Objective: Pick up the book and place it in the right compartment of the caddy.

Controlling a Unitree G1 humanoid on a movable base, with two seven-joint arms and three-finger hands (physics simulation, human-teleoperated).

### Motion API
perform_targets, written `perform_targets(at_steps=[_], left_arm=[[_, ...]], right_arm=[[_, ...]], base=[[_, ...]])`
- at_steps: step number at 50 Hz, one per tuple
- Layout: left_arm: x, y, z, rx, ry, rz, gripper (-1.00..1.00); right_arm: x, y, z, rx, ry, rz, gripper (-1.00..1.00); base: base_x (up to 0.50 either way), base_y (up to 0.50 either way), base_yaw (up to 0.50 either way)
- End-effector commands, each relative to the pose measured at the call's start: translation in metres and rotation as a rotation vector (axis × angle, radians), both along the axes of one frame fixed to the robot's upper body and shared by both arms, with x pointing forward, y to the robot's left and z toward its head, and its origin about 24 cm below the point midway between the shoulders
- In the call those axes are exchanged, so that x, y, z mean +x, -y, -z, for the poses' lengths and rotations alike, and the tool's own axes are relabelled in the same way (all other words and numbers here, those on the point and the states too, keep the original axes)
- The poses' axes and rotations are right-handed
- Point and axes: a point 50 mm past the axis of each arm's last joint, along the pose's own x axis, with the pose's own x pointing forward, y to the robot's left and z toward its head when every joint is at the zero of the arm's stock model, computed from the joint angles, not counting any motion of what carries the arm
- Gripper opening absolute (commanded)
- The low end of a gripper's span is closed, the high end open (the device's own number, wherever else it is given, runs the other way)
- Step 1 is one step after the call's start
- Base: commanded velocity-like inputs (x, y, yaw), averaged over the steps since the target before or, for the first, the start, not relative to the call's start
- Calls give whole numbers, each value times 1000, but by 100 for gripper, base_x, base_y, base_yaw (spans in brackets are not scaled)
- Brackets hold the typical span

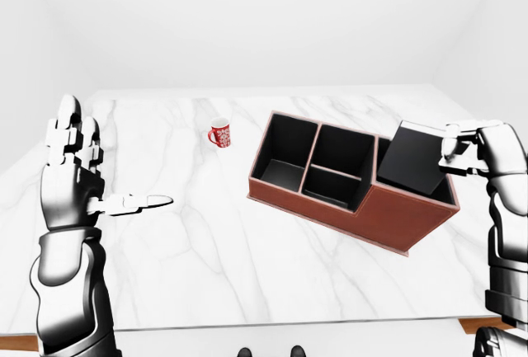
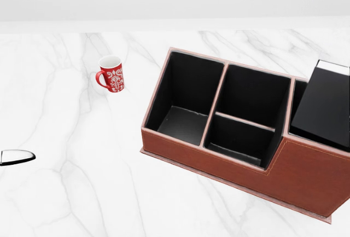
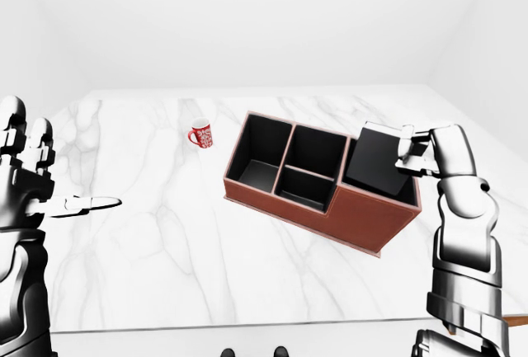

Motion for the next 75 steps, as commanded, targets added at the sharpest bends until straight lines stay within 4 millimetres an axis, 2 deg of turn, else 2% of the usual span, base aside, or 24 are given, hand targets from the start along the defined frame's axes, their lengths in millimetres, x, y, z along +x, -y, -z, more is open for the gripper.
perform_targets(at_steps=[1, 41, 59, 75], left_arm=[[0, 0, 0, 2, 2, 1, 100], [-1, 1, -1, 3, 5, 3, 100], [0, 1, 0, 2, -1, 2, 100], [0, 1, -1, 4, 3, 2, 100]], right_arm=[[-1, 0, -6, -11, 30, 19, -100], [5, 0, 2, 10, 3, 20, -100], [11, -1, -11, 3, 35, 13, -100], [12, -1, 3, 29, -4, 21, -100]], base=[[0, 0, 0], [0, 0, 0], [0, 0, 0], [0, 0, 0]])
